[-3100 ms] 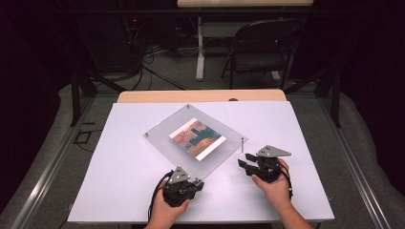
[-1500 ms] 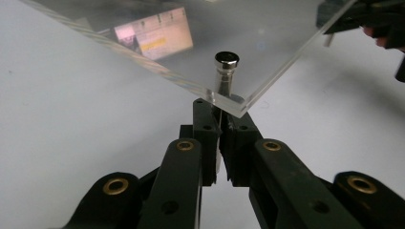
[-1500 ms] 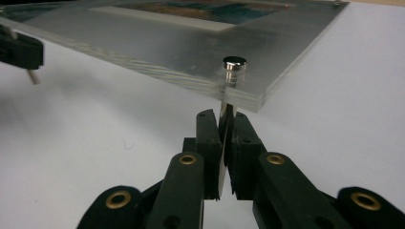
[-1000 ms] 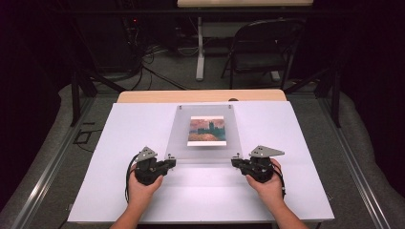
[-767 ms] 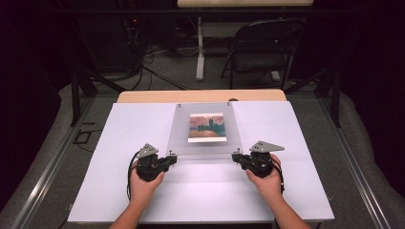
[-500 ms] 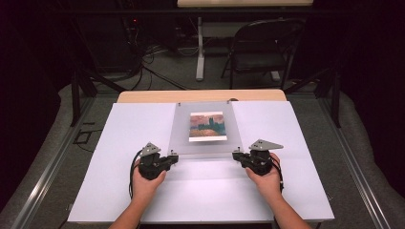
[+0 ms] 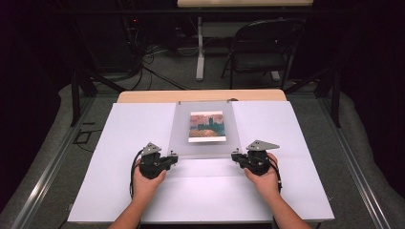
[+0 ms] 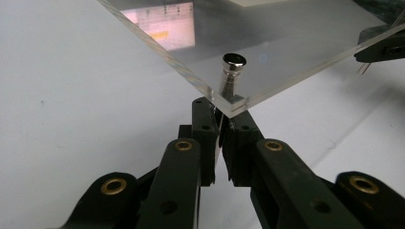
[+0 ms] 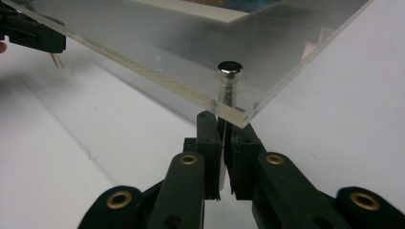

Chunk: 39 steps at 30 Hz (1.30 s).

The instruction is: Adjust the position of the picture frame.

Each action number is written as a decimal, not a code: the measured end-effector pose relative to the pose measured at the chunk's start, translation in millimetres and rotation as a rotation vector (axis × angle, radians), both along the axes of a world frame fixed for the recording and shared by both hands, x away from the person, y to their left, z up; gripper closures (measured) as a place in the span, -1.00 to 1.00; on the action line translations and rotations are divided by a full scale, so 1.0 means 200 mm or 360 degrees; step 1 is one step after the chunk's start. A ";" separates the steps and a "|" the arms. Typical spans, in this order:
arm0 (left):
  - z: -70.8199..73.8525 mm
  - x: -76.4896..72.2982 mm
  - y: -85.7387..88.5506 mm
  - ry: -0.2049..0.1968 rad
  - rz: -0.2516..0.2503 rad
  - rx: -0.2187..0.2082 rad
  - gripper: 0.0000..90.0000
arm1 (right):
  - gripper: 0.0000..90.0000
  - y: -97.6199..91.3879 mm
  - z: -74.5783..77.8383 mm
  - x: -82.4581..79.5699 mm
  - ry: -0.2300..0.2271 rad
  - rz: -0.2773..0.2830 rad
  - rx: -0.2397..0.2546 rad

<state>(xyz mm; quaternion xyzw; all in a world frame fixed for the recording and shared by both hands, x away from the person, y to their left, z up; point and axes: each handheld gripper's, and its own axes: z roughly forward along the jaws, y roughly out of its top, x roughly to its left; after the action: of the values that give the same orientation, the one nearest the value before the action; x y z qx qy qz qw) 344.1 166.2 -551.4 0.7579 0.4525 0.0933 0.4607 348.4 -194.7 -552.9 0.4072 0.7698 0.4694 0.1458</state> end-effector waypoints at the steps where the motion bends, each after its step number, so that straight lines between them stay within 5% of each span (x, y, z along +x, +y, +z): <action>1: 0.00 0.00 0.00 0.0002 -0.0002 0.0006 0.87 | 0.89 0.00 0.00 0.00 -0.0001 0.0002 -0.0004; 14: -0.04 0.00 -0.02 0.0043 -0.0017 0.0068 0.86 | 0.88 0.00 -0.04 0.01 0.0060 0.0001 -0.0042; 26: -0.05 0.00 -0.01 0.0056 -0.0005 0.0035 0.84 | 0.86 0.00 -0.07 0.01 0.0079 -0.0007 -0.0019; 32: -0.07 0.00 -0.01 0.0067 0.0018 0.0015 0.66 | 0.55 0.00 -0.07 0.00 0.0060 -0.0008 -0.0034; 39: -0.06 -0.03 -0.03 -0.0023 0.0032 0.0031 0.25 | 0.14 0.01 -0.06 -0.03 0.0034 -0.0004 -0.0074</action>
<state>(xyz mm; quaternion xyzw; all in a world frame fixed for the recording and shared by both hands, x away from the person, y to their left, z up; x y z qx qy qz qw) 338.6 160.7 -564.2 0.7570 0.4558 0.1080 0.4555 343.2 -192.7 -565.0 0.4098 0.7814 0.4469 0.1475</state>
